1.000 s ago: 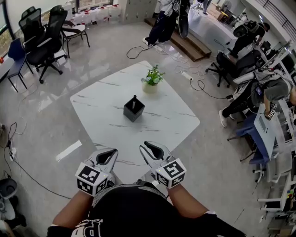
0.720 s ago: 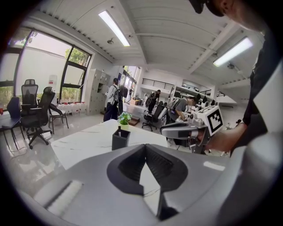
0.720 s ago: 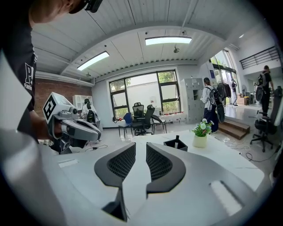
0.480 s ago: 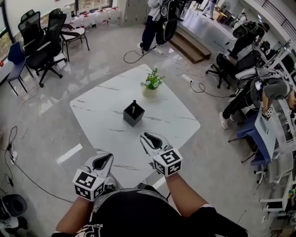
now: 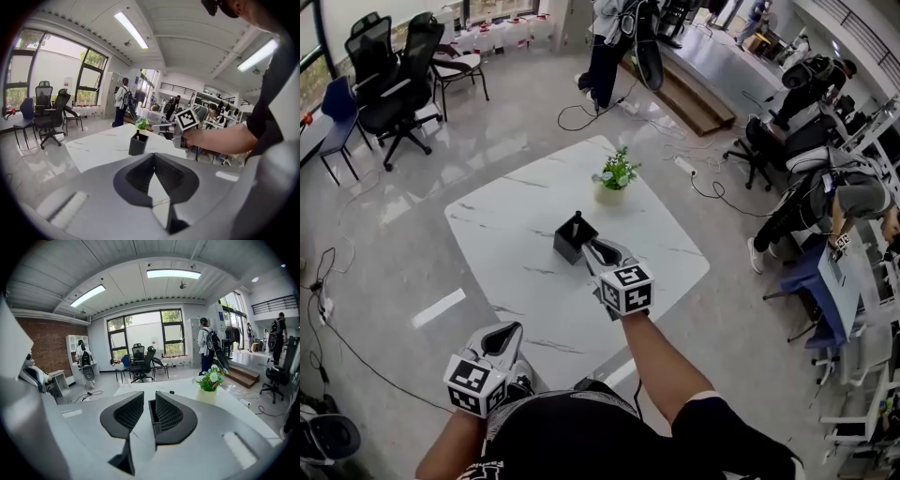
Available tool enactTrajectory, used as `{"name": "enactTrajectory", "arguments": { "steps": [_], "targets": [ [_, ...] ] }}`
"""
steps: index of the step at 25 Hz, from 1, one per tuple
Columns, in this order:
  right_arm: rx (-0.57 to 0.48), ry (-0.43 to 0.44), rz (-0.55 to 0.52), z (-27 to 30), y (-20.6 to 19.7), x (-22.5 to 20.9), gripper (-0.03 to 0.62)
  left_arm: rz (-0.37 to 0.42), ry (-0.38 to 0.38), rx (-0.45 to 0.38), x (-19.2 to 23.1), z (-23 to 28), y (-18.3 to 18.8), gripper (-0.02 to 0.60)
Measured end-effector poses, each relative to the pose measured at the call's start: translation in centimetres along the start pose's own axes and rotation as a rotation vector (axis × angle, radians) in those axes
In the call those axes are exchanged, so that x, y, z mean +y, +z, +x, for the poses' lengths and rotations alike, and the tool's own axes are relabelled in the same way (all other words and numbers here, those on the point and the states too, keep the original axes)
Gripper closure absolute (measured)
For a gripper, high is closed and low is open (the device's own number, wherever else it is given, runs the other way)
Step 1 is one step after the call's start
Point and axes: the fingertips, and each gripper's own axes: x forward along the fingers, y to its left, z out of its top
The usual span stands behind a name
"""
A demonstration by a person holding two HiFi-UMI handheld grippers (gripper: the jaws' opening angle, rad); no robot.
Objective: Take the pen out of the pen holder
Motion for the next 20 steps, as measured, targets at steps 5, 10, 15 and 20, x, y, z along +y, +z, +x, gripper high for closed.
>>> {"name": "enactTrajectory", "arguments": {
  "steps": [5, 10, 15, 20],
  "targets": [
    [0.039, -0.024, 0.031, 3.8, -0.5, -2.4, 0.526, -0.017, 0.023, 0.013, 0.4, 0.0, -0.7, 0.525],
    [0.086, -0.049, 0.071, 7.0, -0.9, -4.7, 0.526, -0.031, 0.044, 0.024, 1.0, -0.1, -0.9, 0.525],
    [0.139, -0.059, 0.085, 9.3, -1.4, -5.8, 0.526, -0.047, 0.071, 0.029, 1.5, -0.4, -0.8, 0.525],
    [0.19, -0.07, 0.058, 10.6, -2.2, -6.2, 0.526, -0.062, 0.081, 0.031, 1.9, -0.3, -0.8, 0.525]
  ]
}}
